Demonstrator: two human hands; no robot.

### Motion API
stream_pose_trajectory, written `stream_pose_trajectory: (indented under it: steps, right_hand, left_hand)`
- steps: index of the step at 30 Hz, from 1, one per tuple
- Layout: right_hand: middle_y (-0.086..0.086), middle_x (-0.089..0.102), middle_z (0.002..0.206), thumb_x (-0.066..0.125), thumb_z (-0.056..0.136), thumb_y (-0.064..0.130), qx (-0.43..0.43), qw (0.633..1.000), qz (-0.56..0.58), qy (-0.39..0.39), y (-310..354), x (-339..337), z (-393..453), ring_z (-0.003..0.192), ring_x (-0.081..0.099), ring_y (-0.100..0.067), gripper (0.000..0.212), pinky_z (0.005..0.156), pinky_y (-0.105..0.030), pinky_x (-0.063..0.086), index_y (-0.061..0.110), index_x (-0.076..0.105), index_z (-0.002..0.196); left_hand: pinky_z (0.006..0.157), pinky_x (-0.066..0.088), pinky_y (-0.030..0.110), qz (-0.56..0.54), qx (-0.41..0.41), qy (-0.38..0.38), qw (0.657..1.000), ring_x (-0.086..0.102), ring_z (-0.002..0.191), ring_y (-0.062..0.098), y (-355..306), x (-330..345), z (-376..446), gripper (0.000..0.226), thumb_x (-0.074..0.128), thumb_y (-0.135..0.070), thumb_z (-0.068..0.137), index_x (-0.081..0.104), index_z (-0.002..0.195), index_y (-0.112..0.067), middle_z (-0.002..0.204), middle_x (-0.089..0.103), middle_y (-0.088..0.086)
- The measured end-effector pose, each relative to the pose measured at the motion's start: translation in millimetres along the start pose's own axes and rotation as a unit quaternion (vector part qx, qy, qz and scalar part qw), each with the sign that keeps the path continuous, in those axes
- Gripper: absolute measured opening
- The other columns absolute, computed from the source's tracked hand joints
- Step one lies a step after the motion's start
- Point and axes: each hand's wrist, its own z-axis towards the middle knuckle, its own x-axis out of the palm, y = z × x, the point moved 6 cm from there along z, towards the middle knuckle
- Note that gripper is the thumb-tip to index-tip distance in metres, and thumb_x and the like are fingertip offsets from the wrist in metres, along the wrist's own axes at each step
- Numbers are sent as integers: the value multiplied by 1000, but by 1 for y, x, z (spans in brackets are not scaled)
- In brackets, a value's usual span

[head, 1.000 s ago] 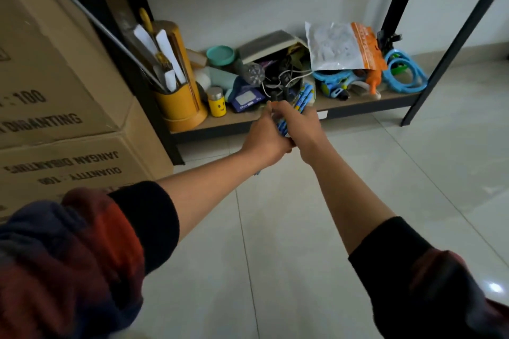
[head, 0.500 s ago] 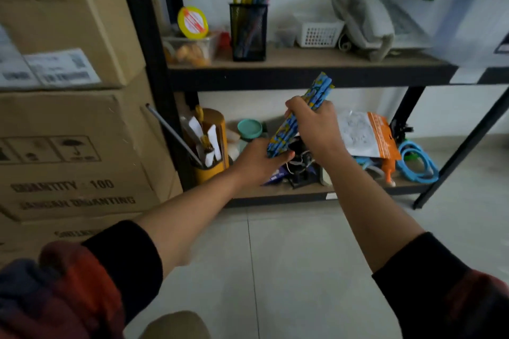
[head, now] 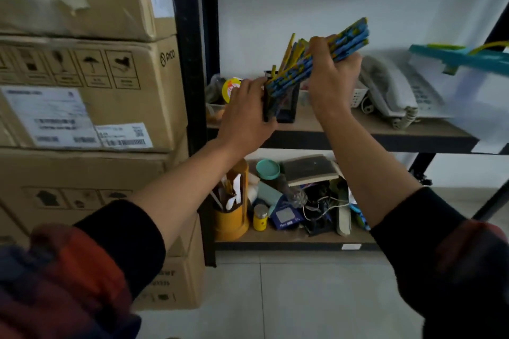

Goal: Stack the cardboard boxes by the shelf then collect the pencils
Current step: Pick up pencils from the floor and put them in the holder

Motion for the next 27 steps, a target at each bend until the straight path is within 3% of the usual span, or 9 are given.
stream_pose_trajectory:
  steps: [5,7,10,15,18,20,23,27]
  right_hand:
    - [4,55,58,62,88,16,-38,999,9,-27,0,13,33,56,54,-9,28,55,-34,47,15,50,63]
    - [1,55,61,62,90,17,-46,998,15,-50,0,16,47,57,54,-7,26,55,-33,47,11,52,67]
    - [7,57,60,66,91,21,-52,996,11,-71,-1,23,66,55,56,0,32,56,-26,49,19,53,62]
    - [9,54,58,61,91,50,-39,985,-170,-1,-18,44,93,52,52,-5,42,58,-29,49,20,49,63]
    - [3,63,70,55,79,69,20,957,-285,50,-38,48,106,70,63,-19,52,76,-39,55,18,59,68]
    - [0,66,79,53,74,71,50,944,-319,66,-45,49,112,85,64,-25,52,88,-46,51,20,63,71]
    - [-6,61,108,52,70,70,73,907,-402,104,-52,50,120,116,46,-31,60,102,-50,35,18,68,94]
    - [-9,48,132,63,72,71,134,896,-389,169,-58,52,122,130,32,-34,74,110,-48,26,16,60,122]
  left_hand:
    - [107,28,44,127,15,9,992,33,131,27,1,-3,29,78,66,-40,81,32,148,-17,142,40,7]
    - [109,22,46,158,4,45,986,26,137,28,4,3,41,84,64,-45,82,25,151,-17,150,32,6]
    - [111,14,50,209,-9,115,971,19,142,30,10,18,55,86,63,-48,83,22,152,-19,158,22,4]
    - [109,15,50,199,-2,108,974,31,136,27,15,25,58,72,62,-45,85,31,146,-23,149,40,-1]
    - [109,14,49,185,-5,99,978,33,135,26,16,24,57,72,63,-43,84,32,146,-24,146,44,-2]
    - [108,13,49,181,-5,101,978,34,134,26,16,24,59,71,63,-42,84,33,146,-25,145,46,-2]
    - [108,13,50,179,-7,100,979,36,133,26,18,23,60,68,63,-42,84,35,144,-26,142,48,-2]
    - [109,13,51,187,4,94,978,37,133,27,16,24,58,70,65,-43,83,35,143,-24,142,48,-1]
